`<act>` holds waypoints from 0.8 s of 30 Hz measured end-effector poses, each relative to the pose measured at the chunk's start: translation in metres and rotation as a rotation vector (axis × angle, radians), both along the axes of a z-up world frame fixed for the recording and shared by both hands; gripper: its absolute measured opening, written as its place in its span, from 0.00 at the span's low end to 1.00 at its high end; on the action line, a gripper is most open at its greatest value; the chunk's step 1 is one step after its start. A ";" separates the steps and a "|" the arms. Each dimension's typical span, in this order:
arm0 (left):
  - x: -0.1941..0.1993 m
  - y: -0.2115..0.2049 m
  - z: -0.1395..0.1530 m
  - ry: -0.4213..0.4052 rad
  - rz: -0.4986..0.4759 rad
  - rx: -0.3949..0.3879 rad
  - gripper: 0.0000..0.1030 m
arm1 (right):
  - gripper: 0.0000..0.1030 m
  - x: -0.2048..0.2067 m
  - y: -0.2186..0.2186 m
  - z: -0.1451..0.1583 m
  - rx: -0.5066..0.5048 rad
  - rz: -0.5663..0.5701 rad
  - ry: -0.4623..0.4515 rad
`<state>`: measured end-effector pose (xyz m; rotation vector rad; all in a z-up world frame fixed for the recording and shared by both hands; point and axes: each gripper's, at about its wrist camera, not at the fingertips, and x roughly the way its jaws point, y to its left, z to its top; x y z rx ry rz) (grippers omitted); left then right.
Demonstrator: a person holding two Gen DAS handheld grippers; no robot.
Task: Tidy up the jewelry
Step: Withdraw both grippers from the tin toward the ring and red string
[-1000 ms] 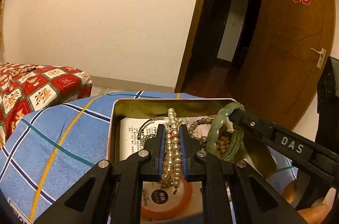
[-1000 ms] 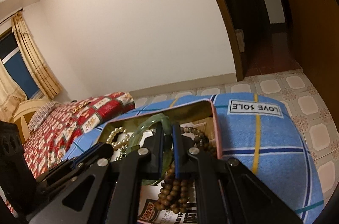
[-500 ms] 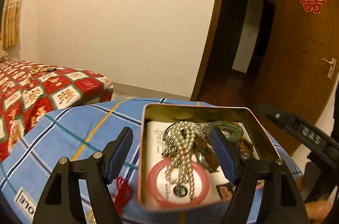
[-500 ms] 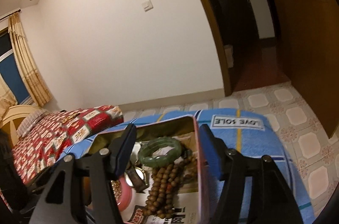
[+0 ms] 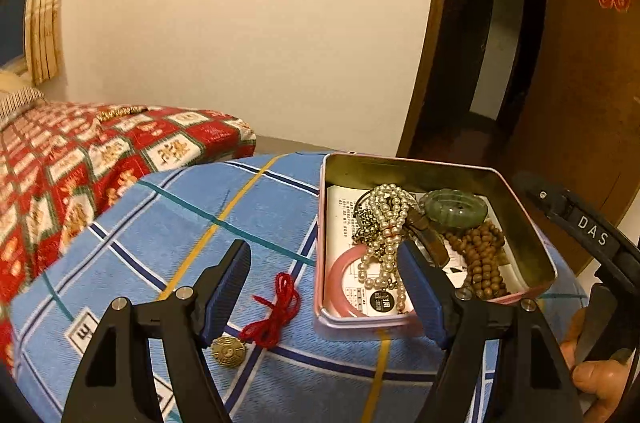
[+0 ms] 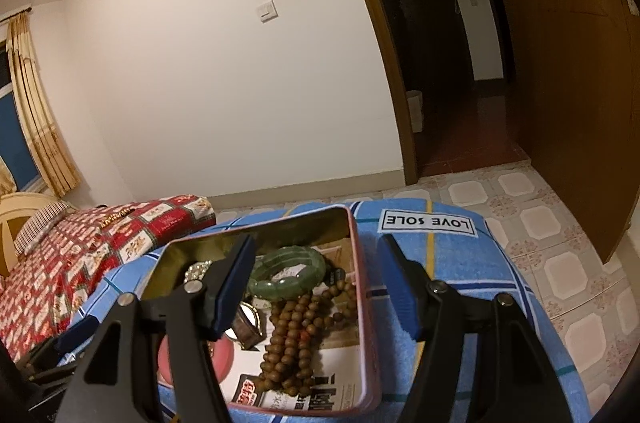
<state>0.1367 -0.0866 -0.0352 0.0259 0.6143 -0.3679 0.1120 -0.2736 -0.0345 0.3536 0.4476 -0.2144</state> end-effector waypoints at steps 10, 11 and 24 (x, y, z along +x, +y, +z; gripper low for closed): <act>-0.015 -0.001 0.002 0.008 -0.003 0.044 0.73 | 0.70 -0.015 0.016 -0.004 -0.045 -0.003 0.040; -0.016 -0.001 0.002 0.010 0.000 0.047 0.73 | 0.71 -0.018 0.018 -0.004 -0.047 -0.004 0.039; -0.047 -0.028 -0.004 0.015 -0.051 0.112 0.73 | 0.73 -0.050 0.024 -0.004 -0.079 -0.051 0.040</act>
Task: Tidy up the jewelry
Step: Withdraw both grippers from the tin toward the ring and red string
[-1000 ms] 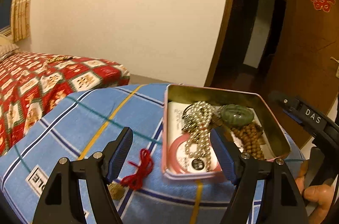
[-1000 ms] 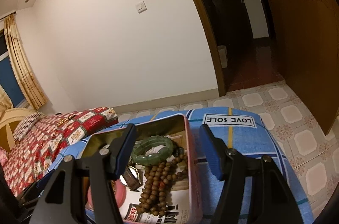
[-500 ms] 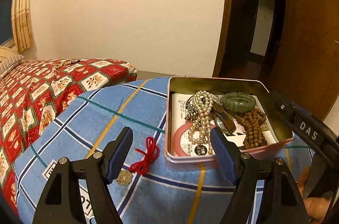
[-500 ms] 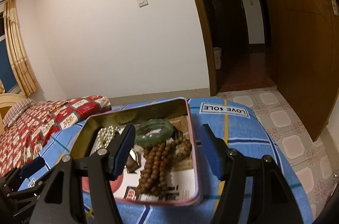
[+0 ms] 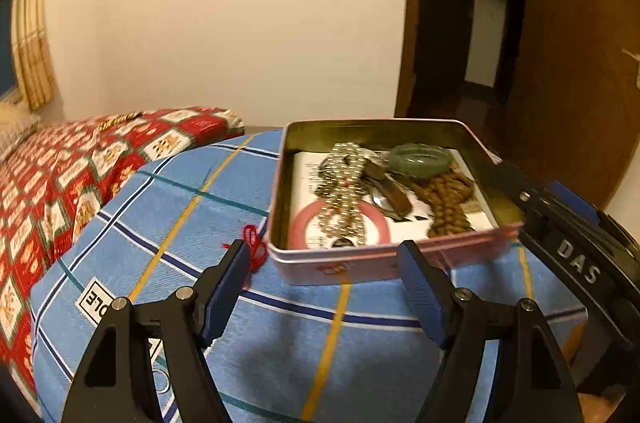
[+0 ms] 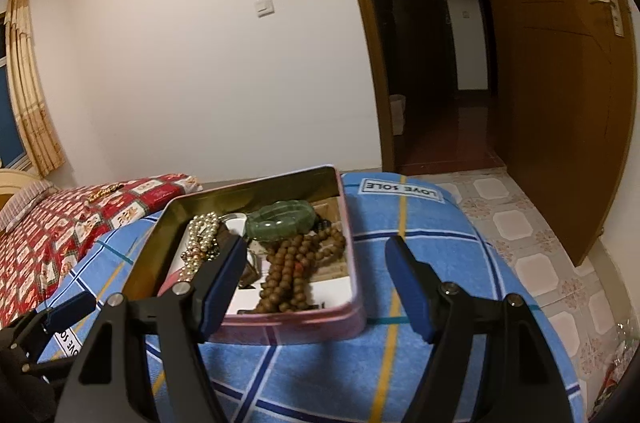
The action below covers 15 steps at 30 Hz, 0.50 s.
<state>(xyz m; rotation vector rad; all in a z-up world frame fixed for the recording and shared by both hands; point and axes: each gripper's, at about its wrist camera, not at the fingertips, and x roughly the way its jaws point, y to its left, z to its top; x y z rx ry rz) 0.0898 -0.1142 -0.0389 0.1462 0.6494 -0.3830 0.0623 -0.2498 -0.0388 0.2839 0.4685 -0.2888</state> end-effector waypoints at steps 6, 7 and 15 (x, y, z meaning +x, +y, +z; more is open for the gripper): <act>-0.011 0.012 -0.001 0.052 -0.037 -0.038 0.73 | 0.73 -0.009 -0.002 0.000 0.029 0.002 0.004; -0.014 0.020 -0.001 0.053 -0.035 -0.053 0.73 | 0.73 -0.012 0.000 0.001 0.028 0.006 -0.004; -0.037 0.098 -0.005 0.061 -0.054 -0.136 0.73 | 0.73 -0.037 0.010 0.013 0.025 0.038 -0.067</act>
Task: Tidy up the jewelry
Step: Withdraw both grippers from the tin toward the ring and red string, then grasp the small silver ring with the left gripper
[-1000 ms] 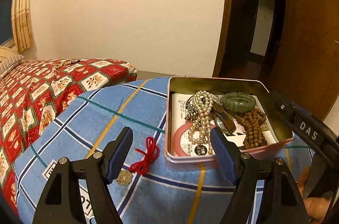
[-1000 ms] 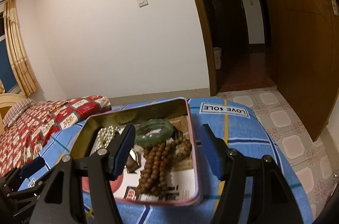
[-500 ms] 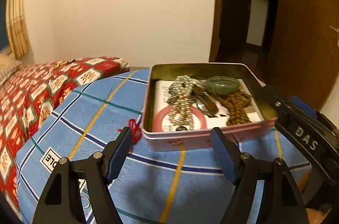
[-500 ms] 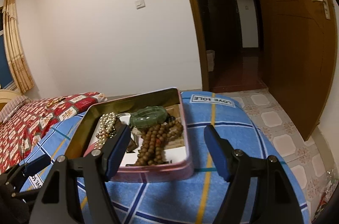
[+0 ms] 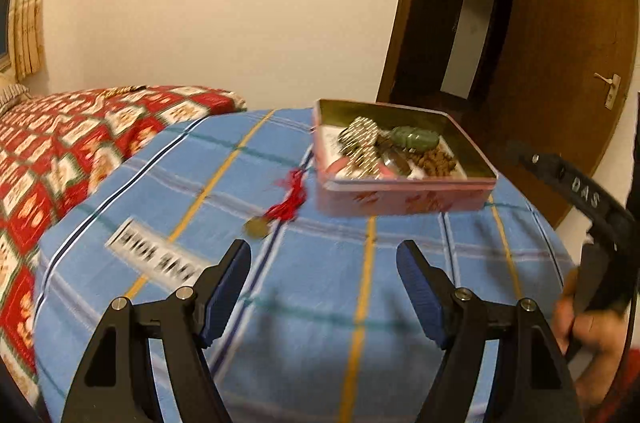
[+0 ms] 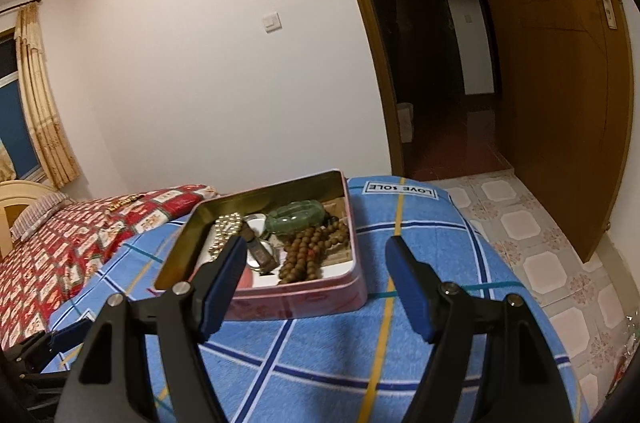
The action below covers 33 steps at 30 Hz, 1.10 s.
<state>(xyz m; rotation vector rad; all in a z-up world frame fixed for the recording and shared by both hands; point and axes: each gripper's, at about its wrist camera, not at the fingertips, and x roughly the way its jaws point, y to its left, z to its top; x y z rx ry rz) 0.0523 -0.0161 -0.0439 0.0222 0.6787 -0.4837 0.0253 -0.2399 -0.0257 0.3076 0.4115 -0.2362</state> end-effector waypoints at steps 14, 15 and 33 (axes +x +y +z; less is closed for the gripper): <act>0.008 0.055 -0.022 0.123 0.061 0.002 0.73 | 0.54 0.004 0.052 -0.008 -0.007 0.228 0.053; 0.010 0.054 -0.022 0.131 0.053 0.002 0.73 | 0.54 0.004 0.056 -0.010 -0.002 0.241 0.057; 0.040 0.033 -0.039 0.209 0.022 0.142 0.25 | 0.54 0.005 0.066 -0.017 0.023 0.302 0.079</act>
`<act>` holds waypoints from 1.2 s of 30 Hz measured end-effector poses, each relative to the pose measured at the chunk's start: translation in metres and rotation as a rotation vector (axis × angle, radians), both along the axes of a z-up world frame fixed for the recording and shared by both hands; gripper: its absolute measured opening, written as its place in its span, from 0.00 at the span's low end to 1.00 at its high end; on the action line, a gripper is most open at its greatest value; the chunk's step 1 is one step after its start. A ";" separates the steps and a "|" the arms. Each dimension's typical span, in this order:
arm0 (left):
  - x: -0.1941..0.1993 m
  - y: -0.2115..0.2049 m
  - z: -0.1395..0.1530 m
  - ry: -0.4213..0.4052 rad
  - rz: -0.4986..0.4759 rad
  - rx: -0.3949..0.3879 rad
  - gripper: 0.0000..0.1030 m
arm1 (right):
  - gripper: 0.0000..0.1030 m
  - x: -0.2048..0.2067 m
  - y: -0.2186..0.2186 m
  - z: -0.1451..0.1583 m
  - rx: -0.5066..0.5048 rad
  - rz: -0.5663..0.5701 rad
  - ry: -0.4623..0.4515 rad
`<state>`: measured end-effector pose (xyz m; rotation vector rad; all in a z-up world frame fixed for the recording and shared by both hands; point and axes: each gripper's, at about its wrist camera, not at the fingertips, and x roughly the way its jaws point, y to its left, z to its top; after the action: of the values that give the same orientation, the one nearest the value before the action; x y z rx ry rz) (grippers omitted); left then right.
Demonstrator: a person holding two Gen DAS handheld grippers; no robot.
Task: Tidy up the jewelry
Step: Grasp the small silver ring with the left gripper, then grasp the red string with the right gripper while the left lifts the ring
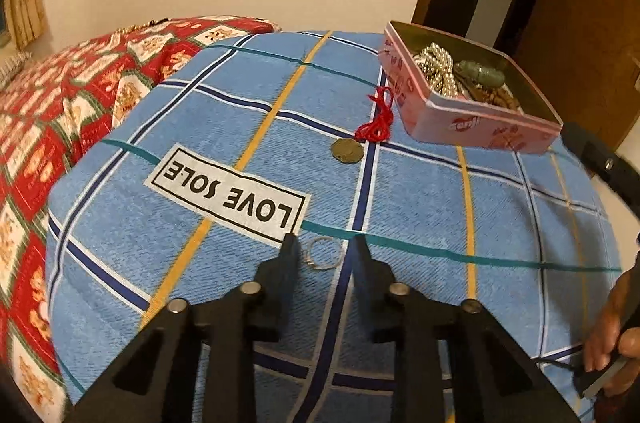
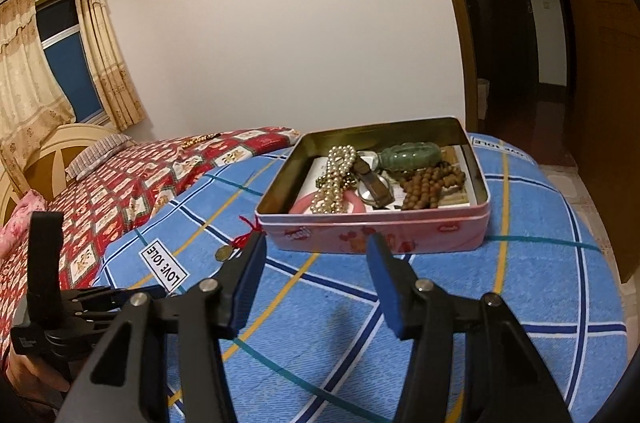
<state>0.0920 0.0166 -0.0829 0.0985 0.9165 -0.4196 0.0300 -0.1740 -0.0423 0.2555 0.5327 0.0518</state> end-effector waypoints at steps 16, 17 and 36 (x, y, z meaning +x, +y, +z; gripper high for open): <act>-0.041 0.016 0.035 -0.273 0.035 -0.031 0.19 | 0.55 0.011 0.007 -0.008 0.066 0.087 0.058; -0.041 0.019 0.036 -0.281 0.050 -0.041 0.19 | 0.55 0.018 0.012 -0.012 0.091 0.131 0.089; -0.035 0.044 0.038 -0.268 0.151 -0.152 0.19 | 0.48 0.131 0.104 -0.045 -0.061 0.155 0.314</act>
<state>0.0574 0.0602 -0.0451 -0.0534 0.6213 -0.3250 0.1614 -0.0705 -0.0878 0.1626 0.8646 0.1468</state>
